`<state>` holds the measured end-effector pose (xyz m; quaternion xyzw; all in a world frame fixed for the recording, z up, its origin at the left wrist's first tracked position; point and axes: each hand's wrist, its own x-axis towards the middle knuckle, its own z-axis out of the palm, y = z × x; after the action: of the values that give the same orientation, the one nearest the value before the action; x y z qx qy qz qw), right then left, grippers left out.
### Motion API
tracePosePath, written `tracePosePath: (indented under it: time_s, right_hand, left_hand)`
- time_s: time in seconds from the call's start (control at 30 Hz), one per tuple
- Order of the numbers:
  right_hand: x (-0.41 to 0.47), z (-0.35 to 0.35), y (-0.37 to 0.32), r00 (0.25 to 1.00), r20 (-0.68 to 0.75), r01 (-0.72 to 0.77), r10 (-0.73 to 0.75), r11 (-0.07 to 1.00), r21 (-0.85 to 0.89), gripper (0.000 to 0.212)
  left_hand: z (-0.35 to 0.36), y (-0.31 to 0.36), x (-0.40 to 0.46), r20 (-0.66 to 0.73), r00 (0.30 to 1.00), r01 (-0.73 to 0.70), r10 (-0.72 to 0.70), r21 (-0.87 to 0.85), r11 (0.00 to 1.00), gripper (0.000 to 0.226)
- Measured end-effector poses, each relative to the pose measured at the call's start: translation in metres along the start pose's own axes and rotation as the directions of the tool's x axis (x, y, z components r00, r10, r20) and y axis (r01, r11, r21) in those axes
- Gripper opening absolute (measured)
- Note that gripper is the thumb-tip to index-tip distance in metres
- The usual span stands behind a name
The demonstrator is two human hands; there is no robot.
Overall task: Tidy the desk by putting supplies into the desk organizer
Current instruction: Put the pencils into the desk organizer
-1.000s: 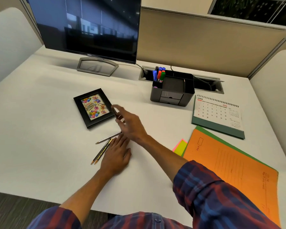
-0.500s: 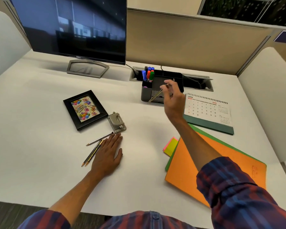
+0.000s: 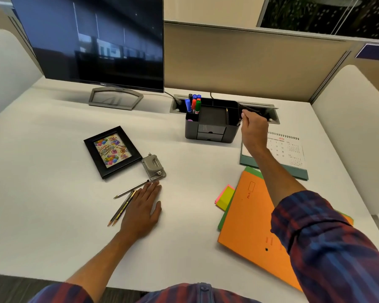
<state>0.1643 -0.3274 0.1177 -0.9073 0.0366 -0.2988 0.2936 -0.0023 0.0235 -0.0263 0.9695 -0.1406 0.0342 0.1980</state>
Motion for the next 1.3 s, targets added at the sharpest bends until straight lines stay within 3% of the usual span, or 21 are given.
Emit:
tracePosePath:
  time_s: [0.1,0.23,0.4,0.73,0.87,0.97,1.1,1.3]
  right_hand:
    - [-0.003,0.003,-0.001,0.999,0.004,-0.048,0.048,0.998,-0.052,0.035]
    - [-0.018,0.011,-0.016,0.982,-0.096,0.141,-0.162,0.970,-0.198,0.034]
    - [-0.053,0.032,-0.047,0.959,-0.020,0.283,-0.284,0.959,-0.018,0.026]
    - [-0.127,0.074,-0.123,0.855,0.252,0.432,-0.452,0.892,0.135,0.012]
    - [-0.144,0.089,-0.151,0.770,0.387,0.485,-0.508,0.859,0.163,0.007]
    - [-0.155,0.099,-0.174,0.652,0.542,0.499,-0.530,0.838,0.218,0.013]
    - [-0.166,0.114,-0.196,0.492,0.684,0.623,-0.538,0.767,0.155,0.023]
    - [-0.179,0.132,-0.211,0.407,0.775,0.710,-0.483,0.701,0.065,0.022]
  left_hand:
    - [0.000,-0.001,0.000,0.009,1.000,0.001,-0.001,0.002,1.000,0.057]
    - [0.000,0.000,0.000,0.012,1.000,0.006,-0.006,0.006,1.000,0.057]
    - [-0.002,0.001,0.000,0.016,1.000,0.007,-0.007,0.006,1.000,0.058]
    - [-0.004,0.003,0.000,0.025,1.000,0.004,-0.004,0.009,1.000,0.058]
    - [-0.005,0.004,0.000,0.014,1.000,0.006,-0.006,-0.009,1.000,0.059]
    - [-0.012,0.008,0.000,-0.036,0.999,-0.034,0.033,-0.023,0.999,0.052]
    - [-0.016,0.010,-0.002,-0.066,0.997,-0.037,0.037,-0.005,0.999,0.042]
    - [-0.016,0.011,-0.005,-0.040,0.999,-0.021,0.023,0.040,0.999,0.042]
